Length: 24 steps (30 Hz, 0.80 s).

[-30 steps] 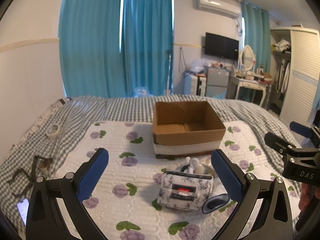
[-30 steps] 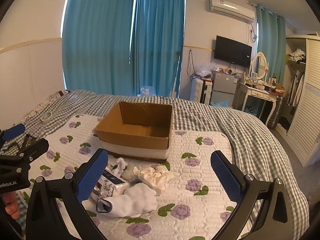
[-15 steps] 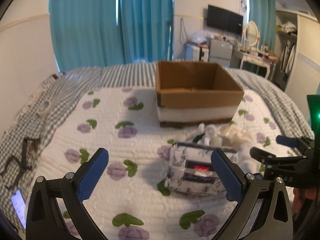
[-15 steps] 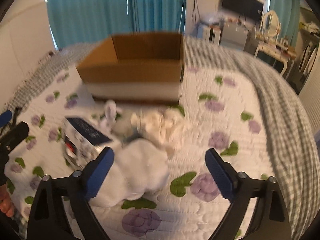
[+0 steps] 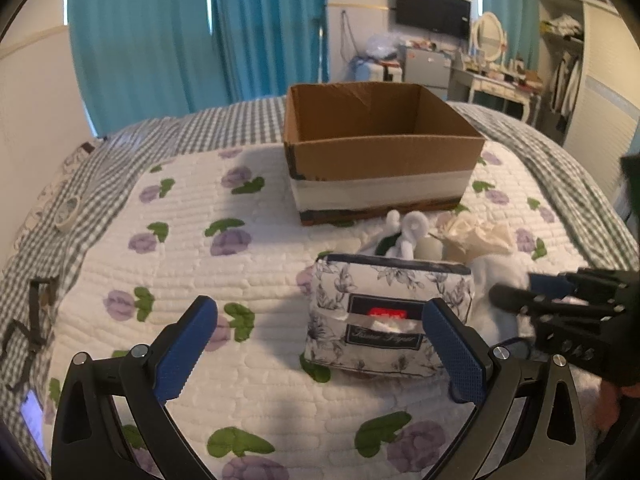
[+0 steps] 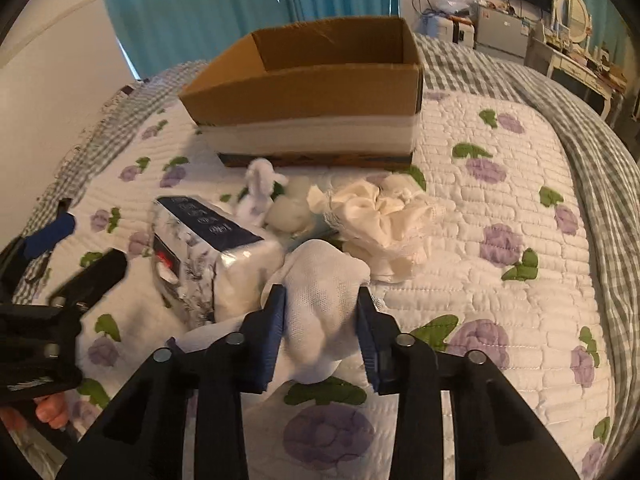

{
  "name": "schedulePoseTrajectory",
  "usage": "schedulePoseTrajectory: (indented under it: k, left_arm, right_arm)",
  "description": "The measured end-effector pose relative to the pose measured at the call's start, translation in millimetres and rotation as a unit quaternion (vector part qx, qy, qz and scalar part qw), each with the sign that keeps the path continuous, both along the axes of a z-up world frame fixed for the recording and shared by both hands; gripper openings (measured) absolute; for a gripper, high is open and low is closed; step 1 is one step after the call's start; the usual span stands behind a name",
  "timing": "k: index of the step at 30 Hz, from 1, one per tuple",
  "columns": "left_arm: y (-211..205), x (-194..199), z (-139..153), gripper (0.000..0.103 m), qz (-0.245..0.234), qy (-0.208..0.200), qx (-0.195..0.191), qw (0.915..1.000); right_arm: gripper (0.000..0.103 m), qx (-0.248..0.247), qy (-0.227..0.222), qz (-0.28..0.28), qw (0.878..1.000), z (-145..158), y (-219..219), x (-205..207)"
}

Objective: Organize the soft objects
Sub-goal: 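Grasp the white cloth with the right tool while the left tool grasps the floral tissue pouch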

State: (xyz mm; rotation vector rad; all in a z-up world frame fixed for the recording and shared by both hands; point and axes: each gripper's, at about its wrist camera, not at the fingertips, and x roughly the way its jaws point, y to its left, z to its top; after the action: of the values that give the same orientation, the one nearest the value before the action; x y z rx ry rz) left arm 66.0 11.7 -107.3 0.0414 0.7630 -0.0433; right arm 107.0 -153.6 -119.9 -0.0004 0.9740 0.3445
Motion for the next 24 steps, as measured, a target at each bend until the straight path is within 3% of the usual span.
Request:
schedulePoseTrajectory:
  k: [7, 11, 17, 24]
  left_arm:
    - [-8.6, -3.7, 0.0, 0.103, -0.022, 0.011, 0.007, 0.9997]
    - [-18.9, -3.2, -5.4, 0.103, -0.024, 0.033, -0.008, 0.9991]
    - [-56.4, 0.1, -15.9, 0.103, -0.044, 0.056, -0.014, 0.9974]
    - [-80.1, 31.6, -43.0, 0.103, 0.003, 0.062, 0.043, 0.9972]
  right_arm:
    - [0.03, 0.008, -0.056, -0.007, 0.998, 40.3, -15.5, -14.5]
    - [0.03, 0.005, -0.078, -0.03, 0.996, 54.3, -34.2, -17.9]
    - [0.03, -0.004, -0.079, -0.062, 0.995, 50.5, -60.5, -16.5]
    - [0.03, 0.012, -0.07, -0.076, 0.995, 40.4, -81.6, -11.5]
